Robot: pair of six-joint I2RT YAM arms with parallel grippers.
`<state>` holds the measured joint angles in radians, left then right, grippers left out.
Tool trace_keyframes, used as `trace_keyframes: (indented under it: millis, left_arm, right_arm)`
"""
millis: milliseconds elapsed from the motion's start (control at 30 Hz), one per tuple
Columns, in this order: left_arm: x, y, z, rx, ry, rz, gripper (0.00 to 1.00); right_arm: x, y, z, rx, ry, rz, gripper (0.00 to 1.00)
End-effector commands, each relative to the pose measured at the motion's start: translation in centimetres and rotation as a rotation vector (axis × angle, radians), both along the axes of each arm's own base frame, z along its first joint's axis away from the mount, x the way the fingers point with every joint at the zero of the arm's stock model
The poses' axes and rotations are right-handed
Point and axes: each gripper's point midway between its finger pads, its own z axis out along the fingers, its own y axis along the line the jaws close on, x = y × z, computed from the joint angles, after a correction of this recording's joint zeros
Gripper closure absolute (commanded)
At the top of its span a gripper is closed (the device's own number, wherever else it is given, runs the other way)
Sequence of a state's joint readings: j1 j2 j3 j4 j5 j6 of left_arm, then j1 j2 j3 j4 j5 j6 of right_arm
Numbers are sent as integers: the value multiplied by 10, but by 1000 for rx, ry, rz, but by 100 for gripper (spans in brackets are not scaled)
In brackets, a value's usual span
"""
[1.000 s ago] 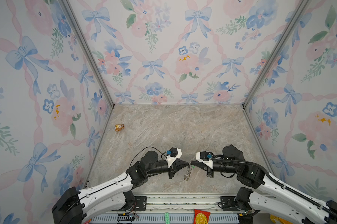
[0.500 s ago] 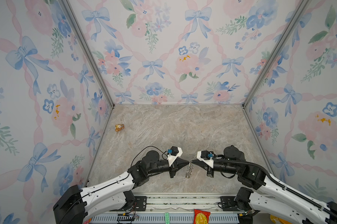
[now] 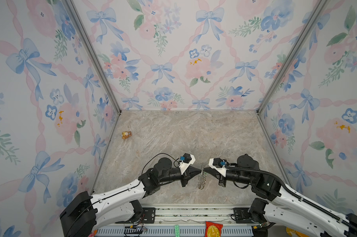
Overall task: Attach keys to a key ring
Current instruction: Insert the key into the keyring.
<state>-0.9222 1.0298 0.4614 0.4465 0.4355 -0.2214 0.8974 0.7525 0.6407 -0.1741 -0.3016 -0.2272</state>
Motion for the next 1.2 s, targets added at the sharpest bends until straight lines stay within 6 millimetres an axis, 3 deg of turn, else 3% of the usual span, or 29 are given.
trace_keyframes:
  millis: [0, 233, 433, 567, 800, 1167]
  left_arm:
    - [-7, -4, -11, 43, 50, -48, 100]
    - [0, -2, -14, 65, 45, -10, 100]
    - [2, 6, -2, 39, 0, 30, 100]
    - [6, 16, 10, 4, -49, 85, 81]
    - [19, 36, 23, -39, -110, 224, 63]
    - [7, 21, 17, -15, -139, 128, 60]
  right_arm:
    - [7, 2, 29, 98, -68, -26, 100]
    - [6, 1, 27, 90, -69, -22, 100]
    - [10, -2, 22, 65, -65, -48, 100]
    - [11, -3, 22, 60, -57, -56, 100]
    - [21, 1, 18, 26, -19, -93, 100]
    - [18, 15, 5, 0, 16, -41, 100]
